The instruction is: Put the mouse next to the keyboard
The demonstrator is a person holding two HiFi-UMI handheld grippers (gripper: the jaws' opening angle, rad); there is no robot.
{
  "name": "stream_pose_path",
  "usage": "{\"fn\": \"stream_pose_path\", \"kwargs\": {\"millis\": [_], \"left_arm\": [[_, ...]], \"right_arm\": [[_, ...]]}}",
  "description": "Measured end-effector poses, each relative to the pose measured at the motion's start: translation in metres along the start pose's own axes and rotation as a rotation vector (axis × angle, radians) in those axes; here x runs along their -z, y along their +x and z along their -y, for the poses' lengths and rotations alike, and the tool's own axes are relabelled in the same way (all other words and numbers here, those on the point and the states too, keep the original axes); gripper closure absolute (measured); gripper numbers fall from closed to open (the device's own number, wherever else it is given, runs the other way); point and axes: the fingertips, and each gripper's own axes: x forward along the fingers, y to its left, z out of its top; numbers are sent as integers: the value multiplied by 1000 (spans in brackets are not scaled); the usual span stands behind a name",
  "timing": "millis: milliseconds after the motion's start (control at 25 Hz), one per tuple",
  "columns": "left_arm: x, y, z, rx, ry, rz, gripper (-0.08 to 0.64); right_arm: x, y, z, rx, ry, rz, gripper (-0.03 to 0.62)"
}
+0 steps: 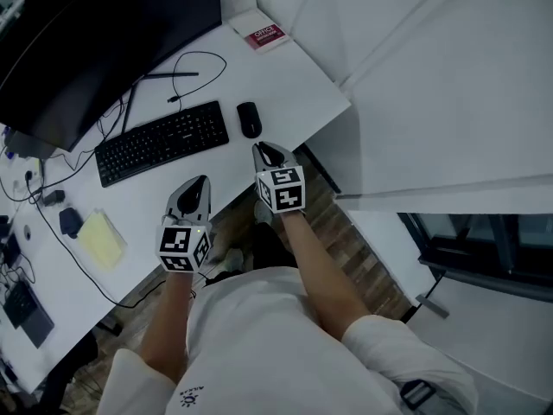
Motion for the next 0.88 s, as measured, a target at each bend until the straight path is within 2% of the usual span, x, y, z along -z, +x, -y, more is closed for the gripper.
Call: {"fn": "stream_pose_path", "kwargs": {"millis": [200, 440, 600, 760, 880], "left_arm": [[-4, -31, 11, 24, 10, 34, 549], [-9, -73, 21, 55, 46, 64, 549], [-2, -96, 28, 82, 74, 59, 549], [12, -107, 33, 98, 66, 34, 549], [5, -111, 40, 102, 62, 50, 549]], "right_arm": [[11, -59, -31, -58, 25, 53, 570], [12, -140, -72, -120, 95, 144, 574], [10, -185, -86, -112, 103, 200, 574], [4, -214, -82, -83, 104, 247, 574], [-4, -230, -74, -70, 90, 271, 574]]}}
